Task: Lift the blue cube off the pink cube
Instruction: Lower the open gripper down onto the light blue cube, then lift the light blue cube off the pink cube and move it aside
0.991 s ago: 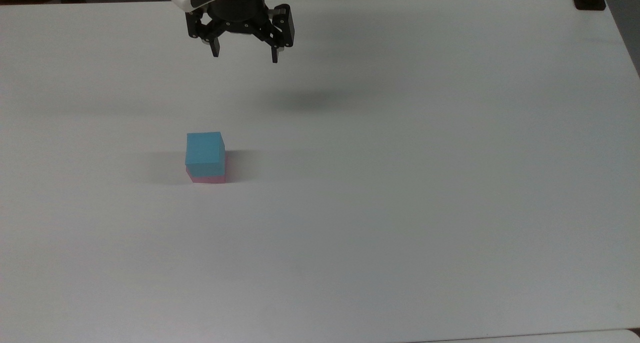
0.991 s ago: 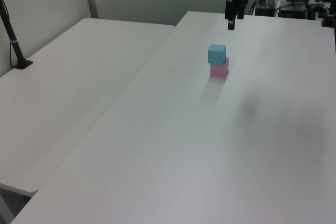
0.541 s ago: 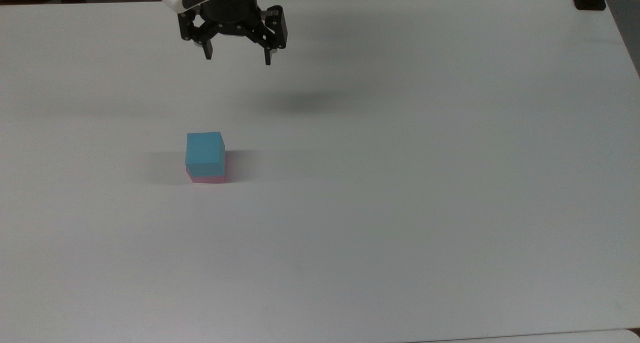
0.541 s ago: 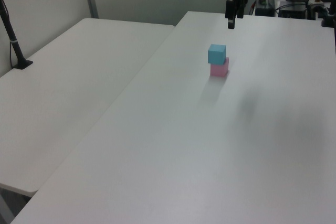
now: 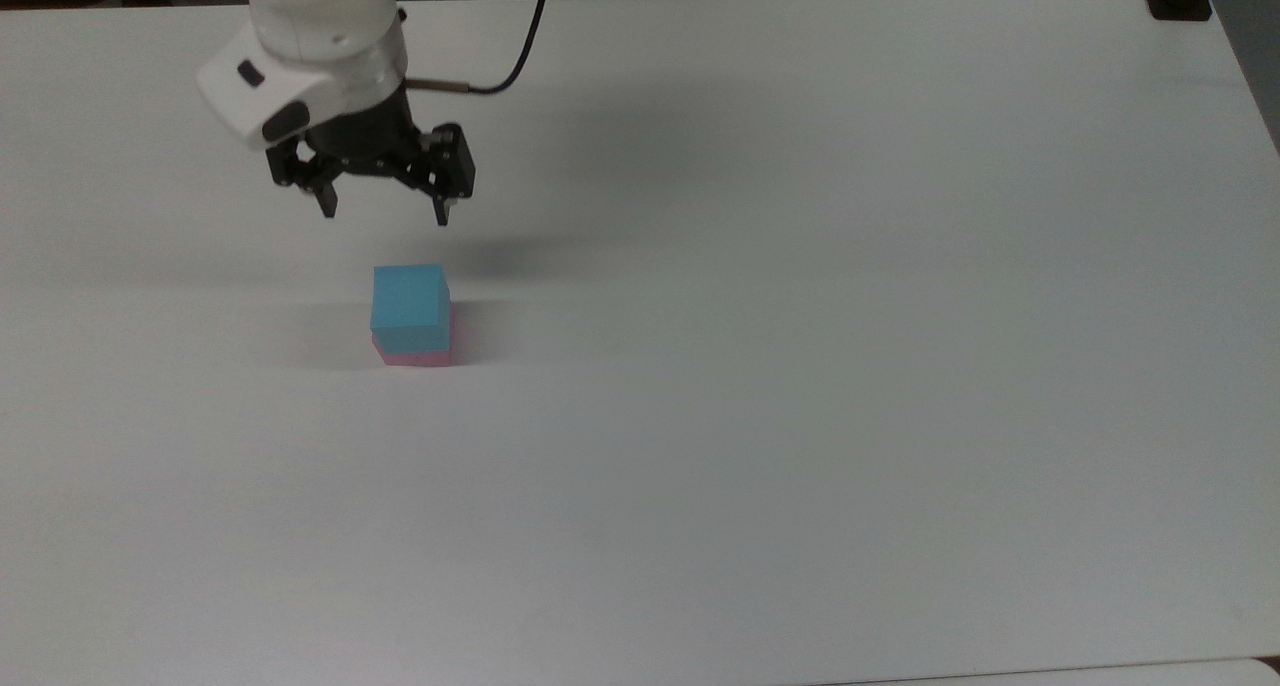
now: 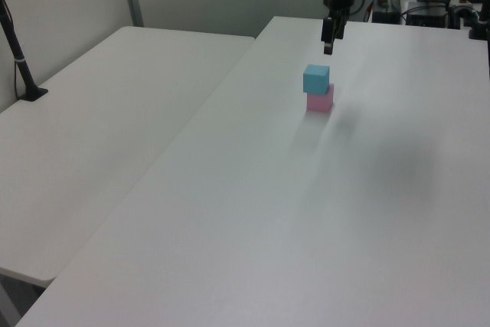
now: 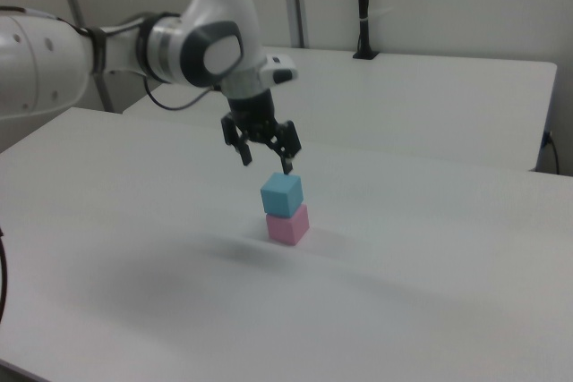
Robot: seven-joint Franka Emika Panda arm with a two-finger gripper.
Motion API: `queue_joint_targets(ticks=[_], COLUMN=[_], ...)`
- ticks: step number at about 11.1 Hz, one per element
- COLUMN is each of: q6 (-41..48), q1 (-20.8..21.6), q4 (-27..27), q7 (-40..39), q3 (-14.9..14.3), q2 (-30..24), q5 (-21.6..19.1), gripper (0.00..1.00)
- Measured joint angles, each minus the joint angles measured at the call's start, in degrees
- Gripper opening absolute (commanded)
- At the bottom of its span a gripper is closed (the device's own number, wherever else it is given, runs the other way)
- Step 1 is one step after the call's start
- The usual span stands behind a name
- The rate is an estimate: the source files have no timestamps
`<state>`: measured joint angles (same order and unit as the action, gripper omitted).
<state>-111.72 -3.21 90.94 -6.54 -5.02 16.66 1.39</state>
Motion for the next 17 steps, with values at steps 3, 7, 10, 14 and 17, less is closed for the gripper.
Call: queue_joint_targets(ticks=[3, 7, 10, 14, 17], q6=[-4.4, -6.0, -7.5, -7.6, -6.9], q1=[-0.2, 0.1, 0.3, 0.8, 6.8], q4=[0.0, 0.0, 0.0, -0.7, -0.4], q7=[0.0, 0.0, 0.0, 0.0, 5.0], q3=[0.1, 0.6, 0.6, 1.2, 2.1], q2=[5.2, 6.8, 7.4, 7.1, 6.7], q5=[1.3, 1.3, 1.3, 1.3, 1.3], gripper=[1.0, 0.72, 0.23, 0.28, 0.44])
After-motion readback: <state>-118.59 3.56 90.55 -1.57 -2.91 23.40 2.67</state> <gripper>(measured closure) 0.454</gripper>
